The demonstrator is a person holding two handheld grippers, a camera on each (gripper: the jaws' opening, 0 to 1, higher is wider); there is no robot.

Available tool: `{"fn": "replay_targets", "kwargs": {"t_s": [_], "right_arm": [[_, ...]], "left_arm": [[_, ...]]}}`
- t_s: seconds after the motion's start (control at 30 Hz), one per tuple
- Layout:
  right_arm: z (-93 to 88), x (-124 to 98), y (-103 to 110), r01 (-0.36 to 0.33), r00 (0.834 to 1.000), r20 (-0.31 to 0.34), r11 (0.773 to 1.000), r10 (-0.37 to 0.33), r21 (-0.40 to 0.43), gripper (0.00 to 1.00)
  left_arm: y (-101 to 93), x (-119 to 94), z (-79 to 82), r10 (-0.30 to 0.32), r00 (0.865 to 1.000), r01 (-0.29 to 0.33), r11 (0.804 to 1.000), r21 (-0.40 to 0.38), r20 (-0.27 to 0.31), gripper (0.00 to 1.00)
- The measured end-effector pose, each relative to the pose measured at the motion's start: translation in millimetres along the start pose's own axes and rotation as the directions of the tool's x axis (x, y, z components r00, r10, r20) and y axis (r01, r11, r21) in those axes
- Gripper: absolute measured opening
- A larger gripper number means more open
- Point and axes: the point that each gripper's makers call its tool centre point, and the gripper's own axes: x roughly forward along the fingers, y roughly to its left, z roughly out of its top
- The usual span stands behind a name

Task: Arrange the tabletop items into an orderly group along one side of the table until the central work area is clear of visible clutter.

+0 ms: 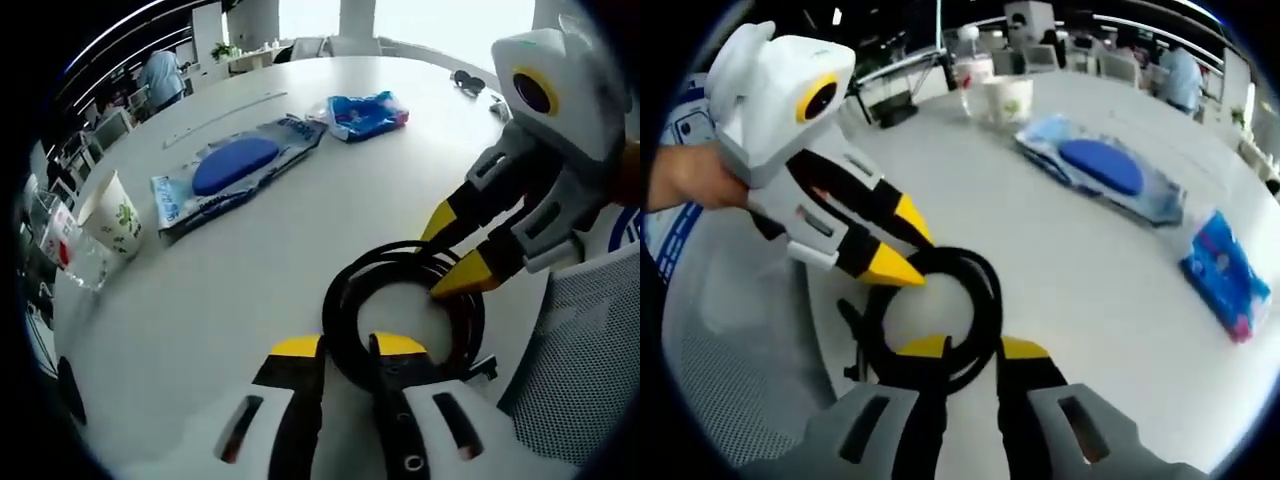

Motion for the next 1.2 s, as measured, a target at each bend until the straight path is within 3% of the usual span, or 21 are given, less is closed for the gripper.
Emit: {"fn": "replay_targets", "kwargs": {"t_s": [0.3, 0.4, 0.47, 0.73, 0.9, 1.2], "right_arm": [[3.0, -1.1, -3.8, 0.01, 1.0, 0.017, 0.997, -0.012, 0.078, 0.04], [5.8, -6.0, -8.0, 0.014, 0.999, 0.03, 0.984, -0.02, 0.176, 0.0], [5.4, -5.8, -8.8, 0.013, 1.0, 0.024, 0.99, -0.017, 0.143, 0.0], [5.1, -6.3, -8.5, 0.0, 1.0, 0.018, 0.986, -0.003, 0.166, 0.0], [4.2, -6.0, -5.3, 0.011, 1.0, 0.011, 0.996, -0.012, 0.086, 0.05], [2.6, -5.7, -0.8, 0.011, 1.0, 0.015, 0.996, -0.013, 0.09, 0.1]], "left_arm": [[2.5, 1.1, 0.2, 0.008, 1.0, -0.008, 1.0, -0.018, -0.001, 0.1], [2.3, 0.0, 0.1, 0.007, 1.0, -0.007, 0.999, -0.047, -0.003, 0.09], [1.5, 0.1, 0.2, -0.008, 1.0, 0.006, 0.995, -0.102, -0.015, 0.08], [1.9, 1.1, 0.7, -0.018, 1.0, 0.016, 0.995, -0.096, -0.026, 0.07], [1.4, 1.0, 0.9, -0.02, 1.0, 0.017, 0.995, -0.098, -0.023, 0.06], [1.2, 2.2, 1.1, -0.021, 1.0, 0.018, 0.993, -0.118, -0.022, 0.05]]}}
